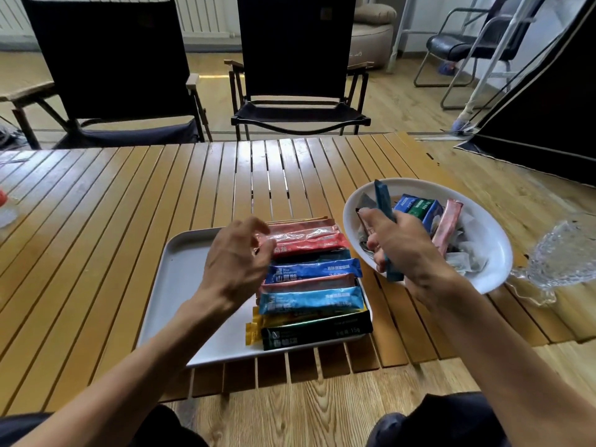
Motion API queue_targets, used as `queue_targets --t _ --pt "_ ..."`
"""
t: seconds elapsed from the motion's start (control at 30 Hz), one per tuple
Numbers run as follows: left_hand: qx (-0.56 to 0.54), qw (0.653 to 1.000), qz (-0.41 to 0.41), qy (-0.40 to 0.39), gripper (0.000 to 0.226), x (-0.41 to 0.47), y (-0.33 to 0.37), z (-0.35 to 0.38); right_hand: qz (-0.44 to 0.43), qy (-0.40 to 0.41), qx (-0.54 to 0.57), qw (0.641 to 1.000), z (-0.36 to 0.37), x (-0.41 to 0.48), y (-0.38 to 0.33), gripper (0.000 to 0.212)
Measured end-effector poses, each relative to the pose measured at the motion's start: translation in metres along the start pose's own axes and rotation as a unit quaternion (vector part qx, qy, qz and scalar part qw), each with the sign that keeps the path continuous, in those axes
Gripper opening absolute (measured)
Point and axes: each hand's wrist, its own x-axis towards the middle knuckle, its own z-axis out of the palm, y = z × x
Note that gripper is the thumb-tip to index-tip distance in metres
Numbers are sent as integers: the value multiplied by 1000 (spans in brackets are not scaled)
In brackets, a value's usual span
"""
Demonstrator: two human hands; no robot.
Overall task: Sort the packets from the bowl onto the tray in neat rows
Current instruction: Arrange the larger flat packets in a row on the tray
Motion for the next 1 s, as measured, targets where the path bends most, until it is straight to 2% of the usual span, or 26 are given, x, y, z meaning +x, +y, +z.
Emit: queue_targets --t 0.07,0.13,0.23,0.3,0.4,0.47,0.57,0.63,0.7,0.77,0.83,0.9,0.97,1.0 --pt "50 993 105 -9 26 -2 4 5 13 -5 40 999 0 -2 -4 34" --pt "90 981 165 -52 34 -5 9 11 19 3 61 998 0 -3 -6 33" --pt "137 967 187 -101 40 -7 9 15 14 13 71 997 -1 -6 -7 31" --pt "125 971 188 -83 40 -7 10 13 18 10 91 996 -2 -8 -9 26" --pt "44 985 165 -35 34 -8 19 7 26 -26 156 987 -5 -9 -9 19" --pt "-79 989 110 -54 29 -8 30 0 31 -63 198 978 -4 -9 -10 19" --pt "-272 953 -3 -135 28 -7 41 -12 45 -109 221 968 2 -12 -11 17" --pt "-348 923 -52 -156 21 -6 40 -16 45 -133 225 964 6 -13 -10 23" --pt "-364 921 -50 -131 14 -6 37 -19 47 -148 226 962 9 -14 -11 39" --pt "-322 943 -9 -82 14 -6 33 -20 54 -140 238 960 7 -13 -12 46" --pt "-263 962 43 -57 16 -7 28 -20 59 -125 251 958 3 -12 -13 39" --pt "-209 974 74 -45 17 -8 24 -21 62 -118 256 957 2 -12 -11 20" --pt "-262 962 44 -64 20 -8 22 -21 72 -113 262 956 3 -11 -7 13" --pt "-331 940 1 -85 24 -8 23 -21 76 -113 263 955 4 -10 -6 16"
